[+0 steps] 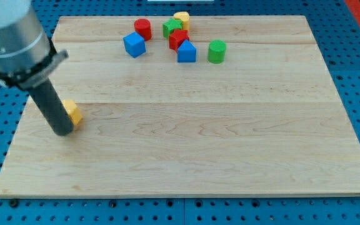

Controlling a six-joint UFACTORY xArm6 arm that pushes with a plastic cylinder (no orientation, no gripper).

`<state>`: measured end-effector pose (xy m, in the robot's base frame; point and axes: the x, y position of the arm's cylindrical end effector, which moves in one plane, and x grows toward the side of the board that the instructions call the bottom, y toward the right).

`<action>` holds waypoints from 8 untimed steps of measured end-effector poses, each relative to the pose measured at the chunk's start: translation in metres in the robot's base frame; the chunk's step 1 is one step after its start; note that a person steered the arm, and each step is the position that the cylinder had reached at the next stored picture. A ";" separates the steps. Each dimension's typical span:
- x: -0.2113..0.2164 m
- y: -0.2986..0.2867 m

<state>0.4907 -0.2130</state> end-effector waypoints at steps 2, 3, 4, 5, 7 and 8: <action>-0.136 -0.002; -0.183 0.003; -0.247 0.006; -0.298 0.054; -0.296 0.189; -0.271 0.202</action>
<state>0.2197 -0.0105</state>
